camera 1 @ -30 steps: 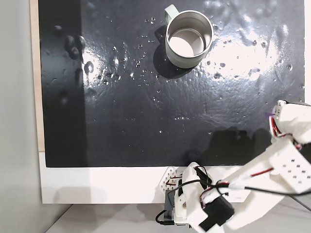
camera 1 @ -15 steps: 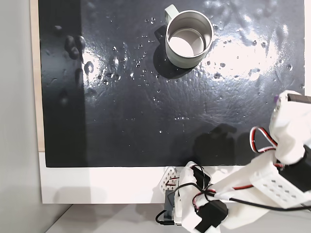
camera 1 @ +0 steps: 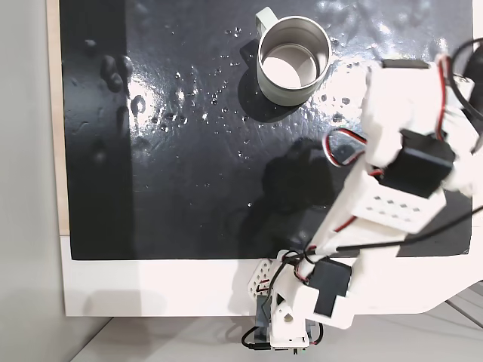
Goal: Grasp a pengrip and put it in the cup.
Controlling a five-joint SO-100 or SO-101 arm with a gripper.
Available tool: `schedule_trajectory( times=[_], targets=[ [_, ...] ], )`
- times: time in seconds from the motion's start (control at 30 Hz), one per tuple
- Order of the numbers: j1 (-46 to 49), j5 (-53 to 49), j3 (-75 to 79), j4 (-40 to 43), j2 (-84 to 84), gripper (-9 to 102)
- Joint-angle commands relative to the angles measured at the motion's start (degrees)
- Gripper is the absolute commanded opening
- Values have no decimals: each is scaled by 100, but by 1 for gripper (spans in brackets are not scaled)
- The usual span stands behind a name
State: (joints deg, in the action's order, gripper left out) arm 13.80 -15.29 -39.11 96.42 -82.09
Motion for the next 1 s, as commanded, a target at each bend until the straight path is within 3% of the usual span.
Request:
schedule_trajectory(
  times=[0.0,0.37,0.67,0.83,0.97],
  targets=[
    [-396,255,677,35,246,0],
    [-1433,686,2065,35,1283,0],
    [-1854,844,2180,26,1406,1],
    [-1881,615,2083,44,1301,30],
    [-1863,615,2074,44,1230,34]
  ],
)
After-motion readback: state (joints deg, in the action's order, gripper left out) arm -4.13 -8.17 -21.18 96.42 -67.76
